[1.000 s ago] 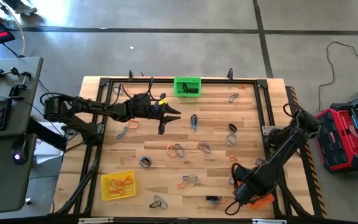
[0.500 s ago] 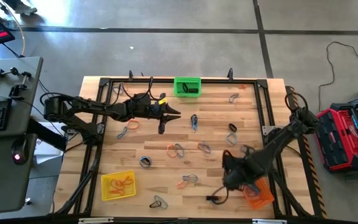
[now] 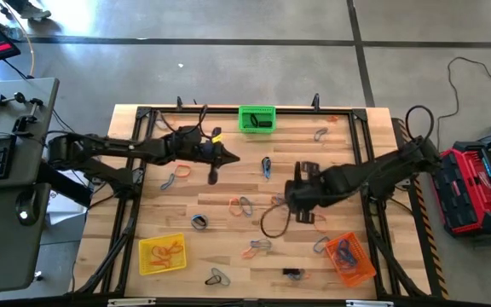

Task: Sort rubber bands into baskets
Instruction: Put the blue rubber band in the orange bin

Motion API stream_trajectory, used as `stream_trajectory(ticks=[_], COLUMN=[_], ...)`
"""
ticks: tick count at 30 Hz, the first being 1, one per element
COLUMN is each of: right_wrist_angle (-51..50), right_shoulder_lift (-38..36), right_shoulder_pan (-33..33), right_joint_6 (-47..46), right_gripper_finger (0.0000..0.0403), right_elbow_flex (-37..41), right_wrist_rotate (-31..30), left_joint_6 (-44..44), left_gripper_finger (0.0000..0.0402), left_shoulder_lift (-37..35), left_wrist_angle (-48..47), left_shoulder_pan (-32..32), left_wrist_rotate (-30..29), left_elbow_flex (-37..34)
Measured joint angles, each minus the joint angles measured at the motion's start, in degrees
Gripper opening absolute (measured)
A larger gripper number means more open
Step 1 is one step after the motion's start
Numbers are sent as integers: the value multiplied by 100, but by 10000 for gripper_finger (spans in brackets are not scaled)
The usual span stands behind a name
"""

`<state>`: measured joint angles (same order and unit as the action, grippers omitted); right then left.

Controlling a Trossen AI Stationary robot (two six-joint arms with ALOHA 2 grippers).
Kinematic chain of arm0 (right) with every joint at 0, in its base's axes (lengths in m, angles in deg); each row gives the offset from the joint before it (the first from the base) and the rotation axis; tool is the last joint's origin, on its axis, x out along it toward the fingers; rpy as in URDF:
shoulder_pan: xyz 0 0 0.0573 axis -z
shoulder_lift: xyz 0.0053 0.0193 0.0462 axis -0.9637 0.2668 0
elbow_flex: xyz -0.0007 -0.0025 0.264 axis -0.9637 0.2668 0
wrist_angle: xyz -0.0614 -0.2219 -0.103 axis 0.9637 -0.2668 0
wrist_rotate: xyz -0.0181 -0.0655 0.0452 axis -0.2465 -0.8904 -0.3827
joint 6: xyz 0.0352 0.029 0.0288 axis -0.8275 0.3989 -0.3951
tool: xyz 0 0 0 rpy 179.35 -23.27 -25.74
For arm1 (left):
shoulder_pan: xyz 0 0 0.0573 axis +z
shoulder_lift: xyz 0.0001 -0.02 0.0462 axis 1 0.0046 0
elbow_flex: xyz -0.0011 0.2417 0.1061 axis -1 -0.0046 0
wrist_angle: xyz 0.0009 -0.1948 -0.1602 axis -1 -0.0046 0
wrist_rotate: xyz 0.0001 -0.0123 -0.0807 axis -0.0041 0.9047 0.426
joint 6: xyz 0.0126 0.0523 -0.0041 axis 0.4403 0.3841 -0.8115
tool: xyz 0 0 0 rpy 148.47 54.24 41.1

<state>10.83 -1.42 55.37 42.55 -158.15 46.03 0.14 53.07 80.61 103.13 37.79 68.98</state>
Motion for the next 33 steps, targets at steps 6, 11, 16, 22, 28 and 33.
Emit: stream_trajectory(ticks=[6, 11, 16, 22, 28, 33], right_wrist_angle=[1173, 1867, 2578, 3393, 3577, 3702], right_shoulder_lift=[-17, -31, -31, -31, -31, -31], right_shoulder_pan=[516, 914, 1179, 1244, 1239, 1239], right_joint_6=[1221, 1603, 1689, 1845, 1864, 2017], right_gripper_finger=[0, 0, 0, 0, 0, 0], right_elbow_flex=[279, 850, 1412, 1837, 1886, 1886], right_wrist_rotate=[156, 241, 231, 231, 231, 230], left_joint_6=[338, 331, -212, -1381, -2734, -3648], left_gripper_finger=[0, 0, 0, 1, 33, 75], left_shoulder_lift=[-767, -1387, -1809, -1813, -1637, -1459], left_wrist_angle=[-1426, -2714, -3755, -4573, -5494, -5679], left_shoulder_pan=[-93, -436, -1082, -1887, -2431, -2821], left_wrist_rotate=[2, 4, -7, -95, -272, -485], left_elbow_flex=[2, 2, 2, 2, 2, 0])
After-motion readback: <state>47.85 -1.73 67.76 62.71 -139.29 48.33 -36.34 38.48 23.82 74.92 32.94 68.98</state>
